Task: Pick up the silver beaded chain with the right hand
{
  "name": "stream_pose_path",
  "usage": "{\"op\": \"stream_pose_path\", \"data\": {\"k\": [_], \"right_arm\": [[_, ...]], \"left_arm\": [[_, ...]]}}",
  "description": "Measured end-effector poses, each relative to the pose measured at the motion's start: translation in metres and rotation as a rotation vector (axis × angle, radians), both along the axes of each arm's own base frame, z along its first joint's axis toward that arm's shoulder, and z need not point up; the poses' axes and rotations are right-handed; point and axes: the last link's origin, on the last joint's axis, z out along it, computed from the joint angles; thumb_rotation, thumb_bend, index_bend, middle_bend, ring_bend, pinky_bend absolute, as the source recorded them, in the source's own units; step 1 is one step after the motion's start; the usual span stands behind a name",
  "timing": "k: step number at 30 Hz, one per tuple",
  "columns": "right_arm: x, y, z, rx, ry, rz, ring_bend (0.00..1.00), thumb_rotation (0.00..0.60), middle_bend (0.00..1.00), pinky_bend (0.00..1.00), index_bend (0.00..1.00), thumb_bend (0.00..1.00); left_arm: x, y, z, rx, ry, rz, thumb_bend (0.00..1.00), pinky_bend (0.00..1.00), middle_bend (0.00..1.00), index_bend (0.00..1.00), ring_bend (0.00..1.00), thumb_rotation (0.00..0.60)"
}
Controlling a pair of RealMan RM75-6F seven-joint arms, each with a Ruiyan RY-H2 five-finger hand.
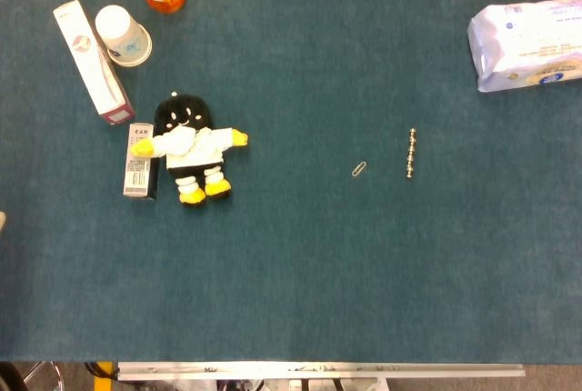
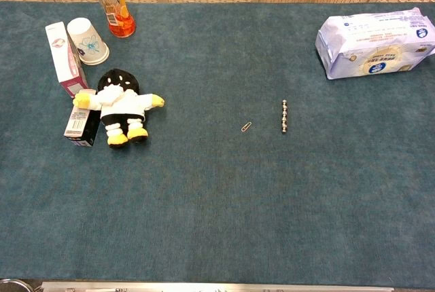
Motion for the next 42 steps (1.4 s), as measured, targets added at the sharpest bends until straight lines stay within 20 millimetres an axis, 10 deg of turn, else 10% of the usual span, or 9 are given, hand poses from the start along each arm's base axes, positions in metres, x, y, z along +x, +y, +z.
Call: {"op": "stream_pose_path", "data": {"k": [22, 32, 42], "right_arm": [[0.026, -0.018, -0.002, 0.047, -0.010, 0.177, 0.35, 0.600, 0.40, 0.38, 0.41, 0.29], [0.068, -0.054, -0.022, 0.179, 0.045, 0.359, 0.77, 0.600, 0.72, 0.87, 0.41, 0.29], [0.110, -0.094, -0.070, 0.397, 0.179, 0.492, 0.94, 0.600, 0.88, 1.00, 0.46, 0.29]], "left_arm": [[0.000, -0.004, 0.003, 0.014, -0.007, 0.002, 0.17, 0.04, 0.07, 0.00, 0.04, 0.600], [-0.002, -0.007, 0.004, 0.020, -0.008, 0.013, 0.17, 0.04, 0.07, 0.00, 0.04, 0.600], [-0.005, -0.011, 0.005, 0.028, -0.009, 0.030, 0.17, 0.04, 0.07, 0.00, 0.04, 0.600]]}}
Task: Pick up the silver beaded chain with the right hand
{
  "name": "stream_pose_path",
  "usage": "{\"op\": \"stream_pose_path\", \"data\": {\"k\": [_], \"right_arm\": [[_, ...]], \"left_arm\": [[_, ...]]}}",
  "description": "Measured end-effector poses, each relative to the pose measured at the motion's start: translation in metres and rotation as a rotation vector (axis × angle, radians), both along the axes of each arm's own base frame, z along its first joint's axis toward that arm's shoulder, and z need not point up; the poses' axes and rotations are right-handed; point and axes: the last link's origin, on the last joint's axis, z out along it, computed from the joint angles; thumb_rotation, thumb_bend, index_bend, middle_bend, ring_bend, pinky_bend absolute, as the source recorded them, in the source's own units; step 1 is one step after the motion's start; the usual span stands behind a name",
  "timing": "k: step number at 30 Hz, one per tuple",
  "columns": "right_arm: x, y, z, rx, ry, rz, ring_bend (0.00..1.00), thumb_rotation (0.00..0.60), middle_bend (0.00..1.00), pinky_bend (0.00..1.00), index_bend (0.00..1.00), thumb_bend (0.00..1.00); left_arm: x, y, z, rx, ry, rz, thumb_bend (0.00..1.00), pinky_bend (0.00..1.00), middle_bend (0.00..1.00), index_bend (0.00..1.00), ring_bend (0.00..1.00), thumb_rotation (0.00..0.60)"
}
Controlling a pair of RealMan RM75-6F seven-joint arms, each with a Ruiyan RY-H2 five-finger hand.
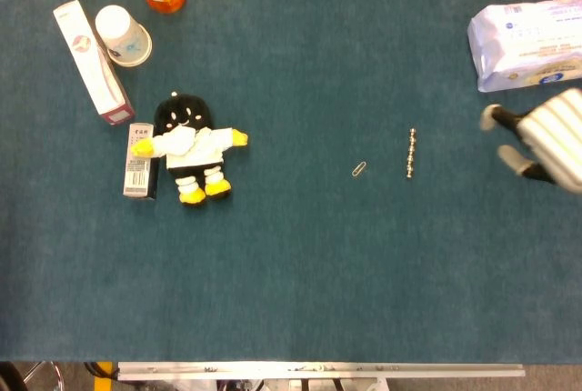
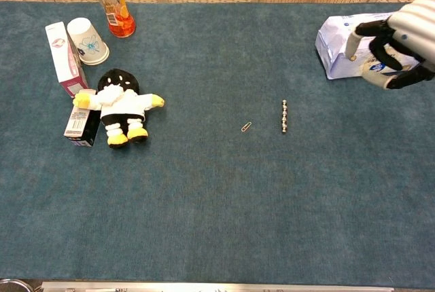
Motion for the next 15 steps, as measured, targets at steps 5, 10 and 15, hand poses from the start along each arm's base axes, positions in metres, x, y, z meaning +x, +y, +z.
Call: {"op": "stream_pose_path", "data": {"k": [5, 10, 15], "right_arm": [[0.016, -0.019, -0.032, 0.054, 0.064, 0.054, 0.95, 0.600, 0.88, 1.00, 0.46, 0.28], [0.023, -0.033, -0.059, 0.095, 0.112, 0.072, 0.96, 0.600, 0.89, 1.00, 0.46, 0.28], [0.025, -0.039, -0.078, 0.116, 0.145, 0.092, 0.96, 0.600, 0.89, 1.00, 0.46, 0.26]], "left_arm": [[-0.002, -0.003, 0.001, 0.007, -0.004, 0.013, 0.17, 0.04, 0.07, 0.00, 0.04, 0.600], [-0.005, -0.004, 0.000, 0.004, -0.001, 0.028, 0.17, 0.04, 0.07, 0.00, 0.04, 0.600], [-0.007, -0.004, 0.000, 0.002, -0.001, 0.037, 0.17, 0.04, 0.07, 0.00, 0.04, 0.600]]}}
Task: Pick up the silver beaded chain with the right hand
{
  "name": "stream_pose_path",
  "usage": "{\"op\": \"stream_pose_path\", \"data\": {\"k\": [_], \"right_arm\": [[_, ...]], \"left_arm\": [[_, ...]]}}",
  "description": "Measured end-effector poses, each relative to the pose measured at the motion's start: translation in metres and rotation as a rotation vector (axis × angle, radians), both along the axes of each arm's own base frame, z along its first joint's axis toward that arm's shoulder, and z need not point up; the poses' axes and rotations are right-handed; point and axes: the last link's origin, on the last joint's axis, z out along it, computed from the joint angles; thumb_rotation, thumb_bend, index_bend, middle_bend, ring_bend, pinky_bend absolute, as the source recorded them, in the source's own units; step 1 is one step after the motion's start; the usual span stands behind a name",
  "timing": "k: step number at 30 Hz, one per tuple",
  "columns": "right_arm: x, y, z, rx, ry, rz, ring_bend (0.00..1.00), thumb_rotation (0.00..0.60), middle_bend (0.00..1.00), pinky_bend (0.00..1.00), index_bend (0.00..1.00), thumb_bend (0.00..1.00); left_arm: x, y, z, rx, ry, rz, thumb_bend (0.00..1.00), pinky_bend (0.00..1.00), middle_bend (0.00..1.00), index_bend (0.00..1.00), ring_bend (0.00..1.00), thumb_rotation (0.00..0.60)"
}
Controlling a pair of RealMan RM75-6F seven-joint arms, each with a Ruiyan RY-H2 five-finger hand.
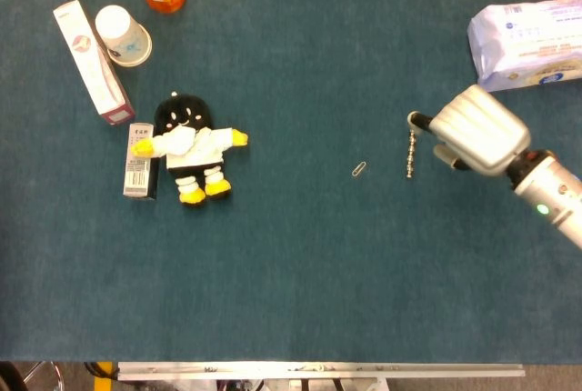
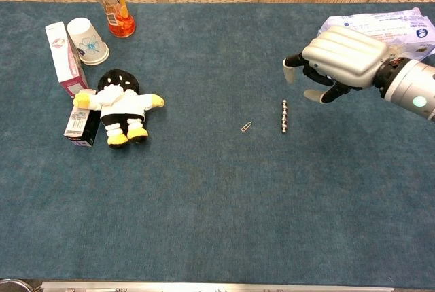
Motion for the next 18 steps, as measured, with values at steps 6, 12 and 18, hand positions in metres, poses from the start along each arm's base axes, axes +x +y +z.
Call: {"op": "stream_pose_path", "data": {"k": [6, 12, 18], "right_arm": [[0.003, -0.001, -0.023, 0.051, 0.048, 0.023, 0.97, 0.600, 0.90, 1.00, 0.46, 0.24], [0.000, 0.003, -0.036, 0.084, 0.084, 0.028, 0.97, 0.600, 0.90, 1.00, 0.46, 0.22], [-0.008, 0.006, -0.045, 0.107, 0.118, 0.022, 0.97, 0.600, 0.90, 1.00, 0.46, 0.22]], "left_arm": [[-0.001, 0.001, 0.001, -0.001, -0.006, 0.001, 0.17, 0.04, 0.07, 0.00, 0.04, 0.600], [-0.002, 0.000, 0.002, -0.001, -0.007, 0.009, 0.17, 0.04, 0.07, 0.00, 0.04, 0.600], [-0.003, -0.001, 0.001, -0.002, -0.008, 0.013, 0.17, 0.04, 0.07, 0.00, 0.04, 0.600]]}}
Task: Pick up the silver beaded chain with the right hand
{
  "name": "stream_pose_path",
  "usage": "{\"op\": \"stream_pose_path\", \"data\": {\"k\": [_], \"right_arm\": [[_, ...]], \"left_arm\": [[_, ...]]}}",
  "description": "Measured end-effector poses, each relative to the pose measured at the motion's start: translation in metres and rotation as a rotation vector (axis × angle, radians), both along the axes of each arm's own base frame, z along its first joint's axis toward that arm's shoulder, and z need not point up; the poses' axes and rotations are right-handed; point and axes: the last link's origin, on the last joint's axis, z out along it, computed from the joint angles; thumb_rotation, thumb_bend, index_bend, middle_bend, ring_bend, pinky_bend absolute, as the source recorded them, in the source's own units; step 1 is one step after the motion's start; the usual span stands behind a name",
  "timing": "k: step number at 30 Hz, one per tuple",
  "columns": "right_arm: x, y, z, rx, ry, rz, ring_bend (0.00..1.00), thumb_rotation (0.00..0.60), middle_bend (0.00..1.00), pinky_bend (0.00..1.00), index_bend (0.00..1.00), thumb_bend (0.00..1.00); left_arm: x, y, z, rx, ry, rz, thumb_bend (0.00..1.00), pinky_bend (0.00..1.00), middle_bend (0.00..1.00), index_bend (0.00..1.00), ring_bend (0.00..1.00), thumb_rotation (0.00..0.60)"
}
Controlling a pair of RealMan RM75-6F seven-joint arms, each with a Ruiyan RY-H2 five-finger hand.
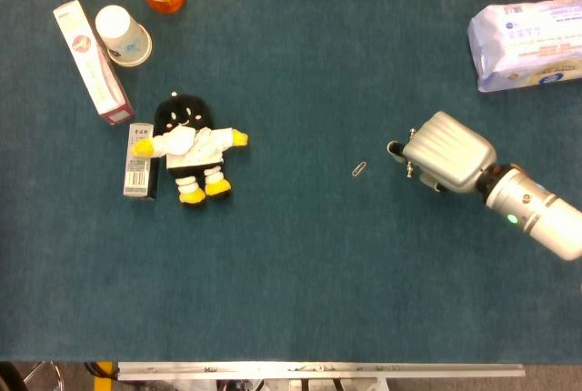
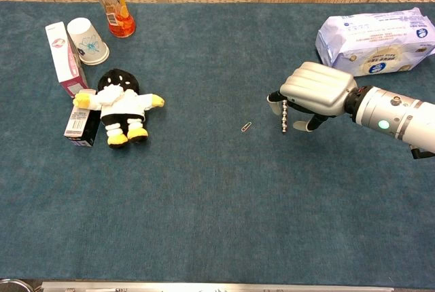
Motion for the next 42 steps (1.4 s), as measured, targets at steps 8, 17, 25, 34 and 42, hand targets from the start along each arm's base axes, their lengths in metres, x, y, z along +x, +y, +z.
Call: {"op": "stream_pose_path", "data": {"k": [8, 17, 25, 34, 42], "right_arm": [[-0.003, 0.003, -0.010, 0.016, 0.030, 0.016, 0.97, 0.600, 0.90, 1.00, 0.47, 0.22], [-0.007, 0.002, -0.015, 0.005, 0.062, 0.022, 0.97, 0.600, 0.90, 1.00, 0.47, 0.22], [-0.009, -0.001, -0.020, 0.003, 0.076, 0.012, 0.97, 0.600, 0.90, 1.00, 0.48, 0.22], [-0.009, -0.004, -0.025, 0.000, 0.077, 0.006, 0.98, 0.600, 0.90, 1.00, 0.51, 0.23], [-0.009, -0.006, -0.029, -0.004, 0.074, 0.003, 0.98, 0.600, 0.90, 1.00, 0.52, 0.23]], "left_arm": [[-0.002, -0.002, 0.001, 0.008, -0.002, 0.008, 0.17, 0.04, 0.07, 0.00, 0.04, 0.600], [-0.004, -0.003, 0.002, 0.009, -0.004, 0.011, 0.17, 0.04, 0.07, 0.00, 0.04, 0.600], [-0.007, -0.004, 0.003, 0.012, -0.005, 0.021, 0.18, 0.04, 0.07, 0.00, 0.04, 0.600], [-0.009, -0.004, 0.002, 0.011, -0.005, 0.026, 0.17, 0.04, 0.07, 0.00, 0.04, 0.600], [-0.010, -0.004, 0.003, 0.010, -0.005, 0.030, 0.17, 0.04, 0.07, 0.00, 0.04, 0.600]]}}
